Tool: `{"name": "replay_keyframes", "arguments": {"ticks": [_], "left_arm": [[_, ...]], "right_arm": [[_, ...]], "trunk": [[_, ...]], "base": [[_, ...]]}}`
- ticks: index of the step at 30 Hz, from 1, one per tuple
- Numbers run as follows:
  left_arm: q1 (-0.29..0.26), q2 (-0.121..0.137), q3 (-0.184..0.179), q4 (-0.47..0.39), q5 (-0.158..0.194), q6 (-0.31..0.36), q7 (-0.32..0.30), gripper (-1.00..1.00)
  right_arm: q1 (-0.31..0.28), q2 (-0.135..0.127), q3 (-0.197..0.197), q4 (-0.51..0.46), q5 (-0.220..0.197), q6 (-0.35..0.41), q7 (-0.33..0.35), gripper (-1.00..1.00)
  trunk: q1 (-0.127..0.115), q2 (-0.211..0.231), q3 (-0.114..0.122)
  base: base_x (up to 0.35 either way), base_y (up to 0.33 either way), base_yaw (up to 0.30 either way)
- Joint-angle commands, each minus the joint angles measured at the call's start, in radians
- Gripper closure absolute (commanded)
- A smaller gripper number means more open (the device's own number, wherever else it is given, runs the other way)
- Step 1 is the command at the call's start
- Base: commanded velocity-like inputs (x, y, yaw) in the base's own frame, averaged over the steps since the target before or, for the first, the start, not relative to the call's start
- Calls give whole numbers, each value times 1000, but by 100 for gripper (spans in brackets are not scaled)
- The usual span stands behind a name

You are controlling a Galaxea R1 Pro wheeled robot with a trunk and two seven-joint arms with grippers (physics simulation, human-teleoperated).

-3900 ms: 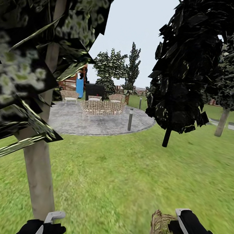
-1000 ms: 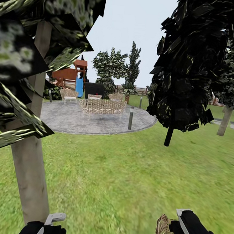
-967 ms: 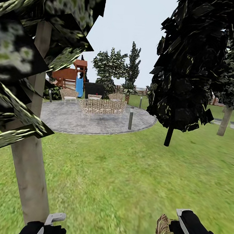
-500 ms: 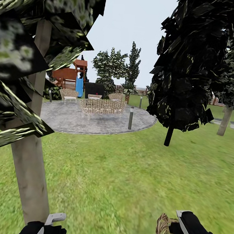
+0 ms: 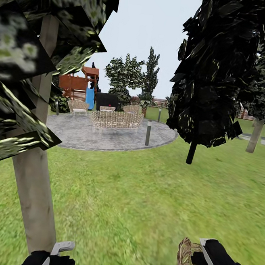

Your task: Take the three Easter eggs out of the wicker basket on the lawn in the garden, then place them on the lawn next to a single tree (choose any tree) so that all three eggs are next to the same tree and none are left in the basket.

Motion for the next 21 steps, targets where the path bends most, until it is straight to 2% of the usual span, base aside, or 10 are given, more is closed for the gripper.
{"name": "replay_keyframes", "arguments": {"ticks": [1,9,21], "left_arm": [[0,0,3,-1,4,6,-2,-100],[0,-2,2,35,4,3,-2,-100],[0,-3,2,40,4,2,-2,-100]], "right_arm": [[-1,-1,5,-1,0,5,-1,-100],[-1,2,5,-1,-1,5,-1,-100],[-1,3,5,-1,-1,5,-1,-100]], "trunk": [[4,-8,-4],[34,-64,-29],[80,-148,-67]], "base": [[0,0,0],[0,0,0],[0,0,0]]}}
